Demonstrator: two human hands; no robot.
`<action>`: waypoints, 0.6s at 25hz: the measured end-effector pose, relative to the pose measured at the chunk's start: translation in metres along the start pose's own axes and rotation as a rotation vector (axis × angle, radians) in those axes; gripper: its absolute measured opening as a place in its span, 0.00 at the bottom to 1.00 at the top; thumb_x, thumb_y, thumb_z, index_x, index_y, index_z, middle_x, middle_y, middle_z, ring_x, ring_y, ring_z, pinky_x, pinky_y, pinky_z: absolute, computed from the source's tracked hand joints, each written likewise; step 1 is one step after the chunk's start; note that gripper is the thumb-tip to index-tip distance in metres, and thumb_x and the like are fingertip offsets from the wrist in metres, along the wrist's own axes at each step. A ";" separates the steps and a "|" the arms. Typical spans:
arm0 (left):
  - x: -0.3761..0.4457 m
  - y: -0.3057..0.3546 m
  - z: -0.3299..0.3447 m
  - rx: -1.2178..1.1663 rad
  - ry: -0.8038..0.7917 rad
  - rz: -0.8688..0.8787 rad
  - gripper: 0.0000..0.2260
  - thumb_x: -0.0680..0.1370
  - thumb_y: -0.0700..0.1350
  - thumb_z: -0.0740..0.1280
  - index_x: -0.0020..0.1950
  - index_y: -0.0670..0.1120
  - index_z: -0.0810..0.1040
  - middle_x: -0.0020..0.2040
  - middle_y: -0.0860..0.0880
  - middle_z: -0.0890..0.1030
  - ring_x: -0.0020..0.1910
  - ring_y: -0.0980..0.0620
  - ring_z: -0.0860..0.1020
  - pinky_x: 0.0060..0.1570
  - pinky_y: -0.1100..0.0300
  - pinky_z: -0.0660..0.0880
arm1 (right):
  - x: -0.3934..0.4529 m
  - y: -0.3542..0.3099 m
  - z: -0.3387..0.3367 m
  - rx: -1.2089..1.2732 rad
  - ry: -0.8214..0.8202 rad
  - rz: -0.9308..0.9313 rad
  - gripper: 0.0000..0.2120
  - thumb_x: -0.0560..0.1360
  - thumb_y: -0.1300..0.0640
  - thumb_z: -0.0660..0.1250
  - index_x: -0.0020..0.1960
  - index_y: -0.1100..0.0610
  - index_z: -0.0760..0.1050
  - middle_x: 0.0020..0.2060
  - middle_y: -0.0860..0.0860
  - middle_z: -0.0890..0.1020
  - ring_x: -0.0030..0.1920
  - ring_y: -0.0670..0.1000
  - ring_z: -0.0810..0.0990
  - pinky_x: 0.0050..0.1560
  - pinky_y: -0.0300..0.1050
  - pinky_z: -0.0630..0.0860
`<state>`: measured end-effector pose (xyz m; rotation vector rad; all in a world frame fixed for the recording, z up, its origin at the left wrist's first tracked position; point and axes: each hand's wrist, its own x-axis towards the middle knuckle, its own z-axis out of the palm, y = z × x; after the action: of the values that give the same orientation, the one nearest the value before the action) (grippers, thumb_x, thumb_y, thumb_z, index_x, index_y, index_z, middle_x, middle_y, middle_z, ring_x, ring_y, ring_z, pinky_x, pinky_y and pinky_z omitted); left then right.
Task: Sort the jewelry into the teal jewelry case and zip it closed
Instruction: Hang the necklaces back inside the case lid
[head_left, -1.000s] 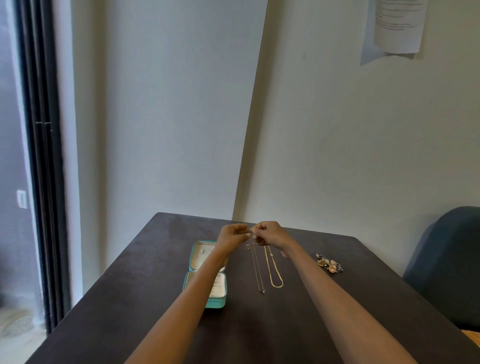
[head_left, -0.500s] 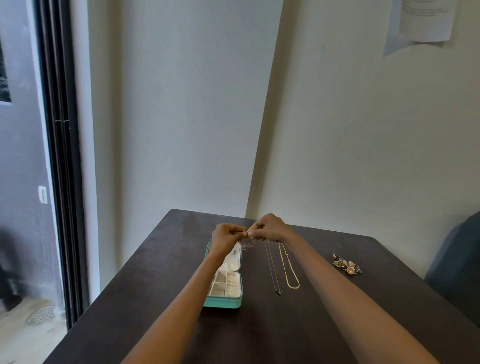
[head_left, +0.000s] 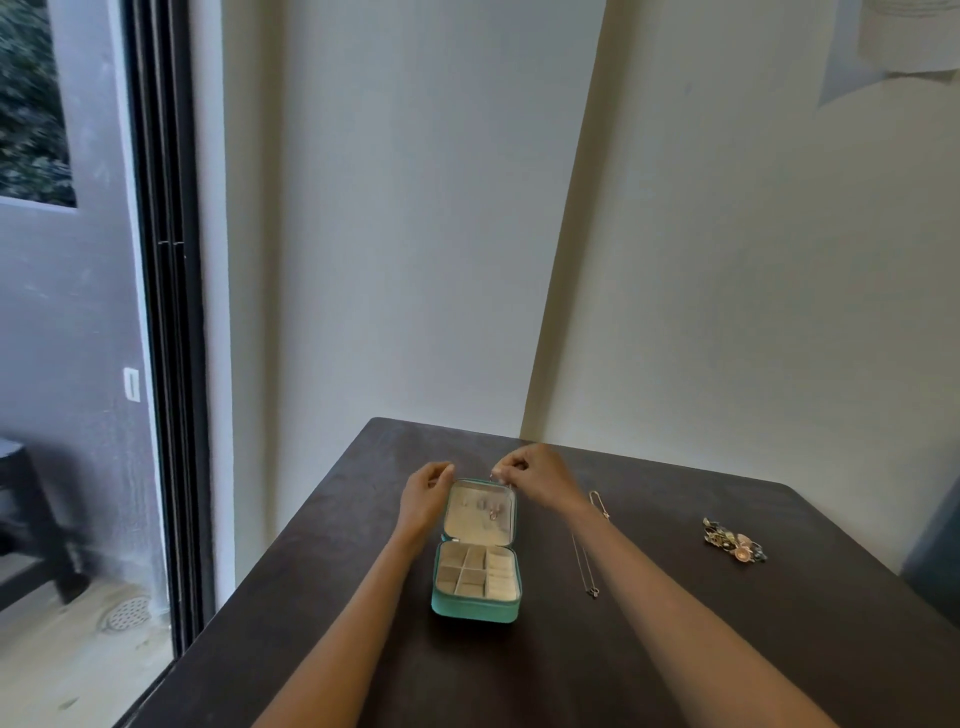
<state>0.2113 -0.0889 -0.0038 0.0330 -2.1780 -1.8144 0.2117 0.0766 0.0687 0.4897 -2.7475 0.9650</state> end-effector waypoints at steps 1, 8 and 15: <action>0.000 -0.008 0.000 0.014 0.023 -0.043 0.13 0.79 0.44 0.62 0.62 0.41 0.75 0.58 0.44 0.79 0.56 0.48 0.77 0.54 0.59 0.73 | -0.002 0.002 0.004 0.020 0.013 0.005 0.06 0.73 0.58 0.69 0.43 0.60 0.84 0.35 0.49 0.83 0.32 0.37 0.75 0.35 0.28 0.68; -0.003 -0.032 0.005 0.125 0.005 -0.125 0.15 0.81 0.46 0.58 0.67 0.44 0.70 0.63 0.46 0.77 0.62 0.47 0.74 0.58 0.56 0.68 | -0.009 0.005 0.027 0.087 -0.033 -0.014 0.07 0.73 0.56 0.70 0.45 0.59 0.84 0.36 0.51 0.84 0.34 0.39 0.78 0.36 0.25 0.70; 0.003 -0.047 0.004 -0.001 0.012 -0.094 0.12 0.80 0.48 0.60 0.61 0.48 0.73 0.56 0.47 0.80 0.54 0.47 0.78 0.58 0.45 0.74 | 0.000 0.007 0.045 0.019 -0.084 0.039 0.06 0.72 0.57 0.71 0.45 0.60 0.84 0.41 0.53 0.86 0.40 0.45 0.81 0.48 0.39 0.77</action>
<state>0.1989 -0.0950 -0.0489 0.1485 -2.2018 -1.8600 0.2063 0.0529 0.0302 0.4924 -2.8346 1.0023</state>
